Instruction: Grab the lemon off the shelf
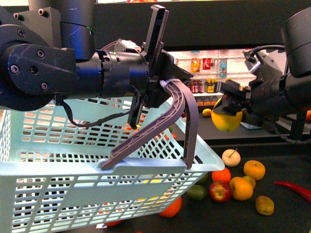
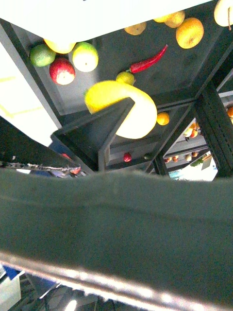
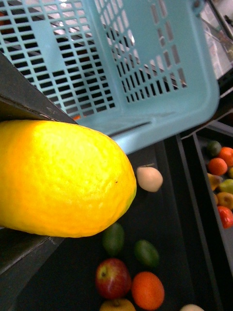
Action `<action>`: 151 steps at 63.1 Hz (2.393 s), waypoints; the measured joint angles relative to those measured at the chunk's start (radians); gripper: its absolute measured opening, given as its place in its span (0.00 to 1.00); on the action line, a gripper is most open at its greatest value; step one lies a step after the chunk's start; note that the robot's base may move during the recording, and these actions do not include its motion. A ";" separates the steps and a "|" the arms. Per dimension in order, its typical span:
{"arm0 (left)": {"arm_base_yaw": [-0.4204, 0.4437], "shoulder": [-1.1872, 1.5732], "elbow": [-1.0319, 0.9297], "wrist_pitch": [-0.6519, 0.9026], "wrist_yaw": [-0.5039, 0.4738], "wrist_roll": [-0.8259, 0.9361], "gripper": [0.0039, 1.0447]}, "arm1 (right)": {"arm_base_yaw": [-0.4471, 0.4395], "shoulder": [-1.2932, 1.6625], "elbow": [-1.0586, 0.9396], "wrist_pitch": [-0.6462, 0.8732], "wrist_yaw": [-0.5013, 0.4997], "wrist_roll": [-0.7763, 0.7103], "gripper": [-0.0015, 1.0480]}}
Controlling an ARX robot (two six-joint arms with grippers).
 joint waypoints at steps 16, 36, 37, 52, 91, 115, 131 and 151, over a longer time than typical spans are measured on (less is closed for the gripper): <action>0.000 0.000 0.000 0.000 0.000 0.000 0.05 | 0.076 0.031 -0.039 0.023 0.014 -0.003 0.44; 0.000 0.000 0.000 0.000 0.000 0.000 0.05 | 0.108 0.110 -0.004 0.031 0.021 0.010 0.44; 0.000 0.000 0.000 0.000 0.000 0.000 0.05 | 0.111 0.112 -0.002 0.031 0.021 0.010 0.44; 0.000 0.000 0.000 0.000 0.000 0.000 0.05 | 0.126 0.113 0.010 0.034 0.038 0.005 0.71; 0.000 0.000 0.000 0.000 -0.001 0.000 0.05 | -0.020 -0.550 -0.439 0.154 0.314 -0.197 0.93; 0.000 0.000 0.000 0.000 -0.001 0.000 0.05 | 0.129 -1.405 -0.905 -0.274 0.634 -0.193 0.93; 0.000 0.000 0.000 0.000 0.000 0.000 0.05 | 0.057 -1.673 -1.072 -0.254 0.375 -0.319 0.57; 0.000 0.000 0.000 0.000 0.002 -0.001 0.05 | -0.123 -1.741 -1.154 -0.237 0.202 -0.340 0.08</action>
